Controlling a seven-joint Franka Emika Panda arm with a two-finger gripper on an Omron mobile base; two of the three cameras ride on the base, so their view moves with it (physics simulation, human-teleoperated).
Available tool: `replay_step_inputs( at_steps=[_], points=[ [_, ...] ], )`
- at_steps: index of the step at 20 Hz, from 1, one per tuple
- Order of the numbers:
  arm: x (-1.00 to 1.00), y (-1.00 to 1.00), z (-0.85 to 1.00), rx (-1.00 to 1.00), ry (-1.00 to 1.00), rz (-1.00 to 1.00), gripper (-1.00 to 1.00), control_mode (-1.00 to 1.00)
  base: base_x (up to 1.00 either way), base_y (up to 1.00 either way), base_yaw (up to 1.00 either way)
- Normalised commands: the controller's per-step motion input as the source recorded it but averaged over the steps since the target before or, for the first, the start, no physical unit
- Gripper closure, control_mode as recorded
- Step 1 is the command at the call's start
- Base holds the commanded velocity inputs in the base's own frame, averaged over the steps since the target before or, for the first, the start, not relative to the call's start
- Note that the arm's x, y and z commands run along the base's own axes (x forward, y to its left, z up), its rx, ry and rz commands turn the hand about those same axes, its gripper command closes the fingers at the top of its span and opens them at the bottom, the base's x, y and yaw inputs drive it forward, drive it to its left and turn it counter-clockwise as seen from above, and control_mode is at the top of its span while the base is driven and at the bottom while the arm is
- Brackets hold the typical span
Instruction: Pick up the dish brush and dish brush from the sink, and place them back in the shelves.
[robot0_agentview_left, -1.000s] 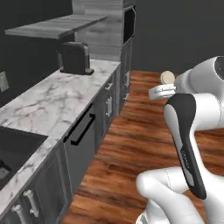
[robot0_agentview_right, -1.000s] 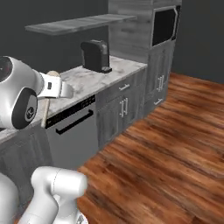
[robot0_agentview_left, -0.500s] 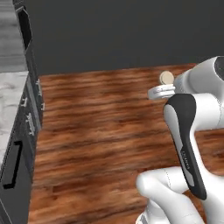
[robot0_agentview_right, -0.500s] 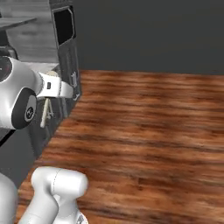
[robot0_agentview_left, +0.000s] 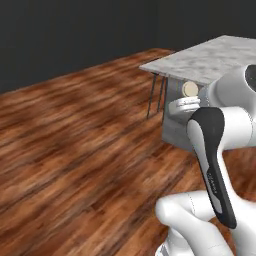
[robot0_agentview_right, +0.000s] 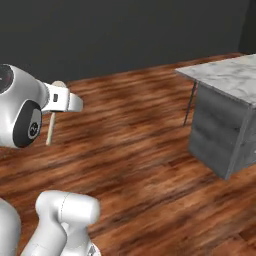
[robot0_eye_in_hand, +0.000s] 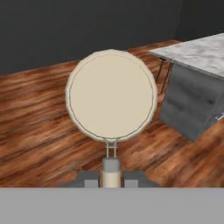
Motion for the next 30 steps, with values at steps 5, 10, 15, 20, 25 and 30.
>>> replay_step_inputs(
  at_steps=[5, 10, 15, 20, 25, 30],
  points=[
    [0.00, 0.00, 0.00, 0.00, 0.00, 0.00, 1.00, 1.00, 0.00, 0.00, -0.96],
    [0.00, 0.00, 0.00, 0.00, 0.00, 0.00, 1.00, 1.00, 0.00, 0.00, -0.96],
    [0.00, 0.00, 0.00, 0.00, 0.00, 0.00, 1.00, 1.00, 0.00, 0.00, -0.96],
    [0.00, 0.00, 0.00, 0.00, 0.00, 0.00, 1.00, 1.00, 0.00, 0.00, -0.96],
    [0.00, 0.00, 0.00, 0.00, 0.00, 0.00, 1.00, 1.00, 0.00, 0.00, -0.96],
    [0.00, 0.00, 0.00, 0.00, 0.00, 0.00, 1.00, 1.00, 0.00, 0.00, -0.96]
  ],
)
